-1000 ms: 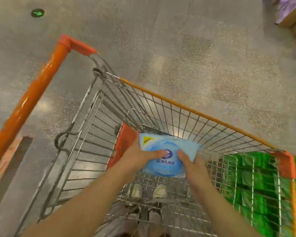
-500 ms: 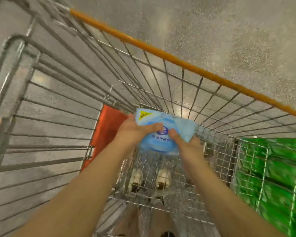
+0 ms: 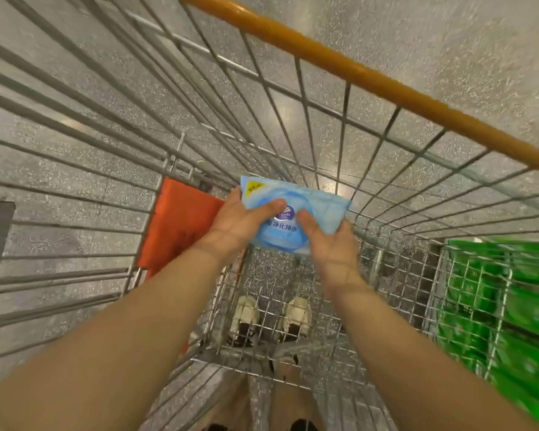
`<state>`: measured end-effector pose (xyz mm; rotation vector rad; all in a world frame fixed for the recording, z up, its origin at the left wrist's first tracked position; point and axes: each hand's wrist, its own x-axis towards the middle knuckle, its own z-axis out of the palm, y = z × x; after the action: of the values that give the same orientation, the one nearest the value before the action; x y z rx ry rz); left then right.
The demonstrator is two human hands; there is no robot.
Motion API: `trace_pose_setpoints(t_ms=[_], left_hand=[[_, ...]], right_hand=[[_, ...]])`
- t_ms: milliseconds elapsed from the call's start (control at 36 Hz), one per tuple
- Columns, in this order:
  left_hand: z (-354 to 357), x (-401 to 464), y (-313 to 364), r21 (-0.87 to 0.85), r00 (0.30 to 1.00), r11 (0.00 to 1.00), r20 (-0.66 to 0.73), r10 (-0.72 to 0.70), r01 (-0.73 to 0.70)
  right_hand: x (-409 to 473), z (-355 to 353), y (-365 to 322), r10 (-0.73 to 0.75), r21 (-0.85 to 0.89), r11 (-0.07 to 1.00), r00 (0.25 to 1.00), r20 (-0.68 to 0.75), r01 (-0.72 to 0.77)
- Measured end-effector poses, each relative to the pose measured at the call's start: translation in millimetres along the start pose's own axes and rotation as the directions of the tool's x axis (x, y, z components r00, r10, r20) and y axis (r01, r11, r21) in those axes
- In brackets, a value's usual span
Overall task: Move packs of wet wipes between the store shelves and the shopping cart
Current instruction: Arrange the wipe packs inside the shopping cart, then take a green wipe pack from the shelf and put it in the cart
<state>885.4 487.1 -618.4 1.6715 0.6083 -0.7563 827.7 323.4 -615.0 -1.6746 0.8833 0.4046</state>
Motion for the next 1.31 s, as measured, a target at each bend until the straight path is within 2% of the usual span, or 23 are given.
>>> trace_pose_setpoints(t_ms=[56, 139, 222, 278, 389, 472, 611, 694, 833, 972, 1056, 1139, 1306], left_hand=[[5.9, -3.0, 4.6, 0.066, 0.997, 0.998, -0.078, 0.001, 0.004], [15.0, -12.1, 9.1, 0.257, 0.964, 0.966, -0.262, 0.038, 0.032], [18.8, -26.3, 13.1, 0.350, 0.944, 0.937, -0.304, 0.126, -0.013], [18.1, -36.7, 17.7, 0.402, 0.946, 0.915, -0.294, 0.138, -0.008], [15.7, -67.9, 30.6, 0.433, 0.964, 0.901, -0.229, 0.137, -0.025], [10.9, -95.2, 43.2, 0.474, 0.971, 0.879, -0.176, 0.159, -0.058], [5.1, -147.5, 72.9, 0.553, 0.980, 0.830, -0.118, 0.162, -0.071], [2.9, -182.5, 89.3, 0.580, 0.978, 0.808, -0.086, 0.188, -0.104], [-3.6, -239.5, 118.3, 0.687, 0.968, 0.703, 0.007, 0.251, -0.187], [-14.6, -285.2, 147.2, 0.709, 0.963, 0.669, 0.050, 0.266, -0.222], [-20.0, -312.9, 167.2, 0.774, 0.930, 0.549, 0.136, 0.341, -0.314], [-26.7, -334.5, 184.6, 0.802, 0.883, 0.432, 0.234, 0.407, -0.412], [-44.1, -384.1, 214.5, 0.822, 0.778, 0.199, 0.386, 0.495, -0.534]], right_hand=[[0.4, -0.2, -4.9, 0.047, -0.002, 0.999, 0.999, -0.004, -0.047], [1.4, 0.8, -9.8, 0.090, -0.026, 0.996, 0.996, 0.000, -0.090], [-2.5, -1.6, -12.8, 0.115, -0.118, 0.986, 0.993, -0.019, -0.116], [-7.8, -7.9, -20.7, 0.144, -0.154, 0.978, 0.990, -0.001, -0.142], [-17.5, -28.4, -37.1, 0.192, -0.187, 0.966, 0.980, 0.044, -0.180], [-35.3, -47.5, -50.9, 0.205, -0.296, 0.936, 0.978, 0.026, -0.189], [-81.4, -85.0, -78.1, 0.022, -0.417, 0.909, 0.996, 0.084, 0.015], [-112.6, -104.3, -97.8, -0.073, -0.538, 0.831, 0.986, 0.149, 0.143], [-169.6, -134.3, -134.9, -0.171, -0.625, 0.724, 0.954, 0.248, 0.292], [-223.4, -162.5, -164.9, -0.251, -0.712, 0.597, 0.929, 0.272, 0.370], [-257.3, -180.7, -179.0, -0.324, -0.749, 0.532, 0.912, 0.251, 0.395], [-293.3, -198.0, -192.2, -0.382, -0.773, 0.510, 0.905, 0.190, 0.378], [-373.2, -220.9, -207.5, -0.437, -0.790, 0.536, 0.898, 0.042, 0.298]])
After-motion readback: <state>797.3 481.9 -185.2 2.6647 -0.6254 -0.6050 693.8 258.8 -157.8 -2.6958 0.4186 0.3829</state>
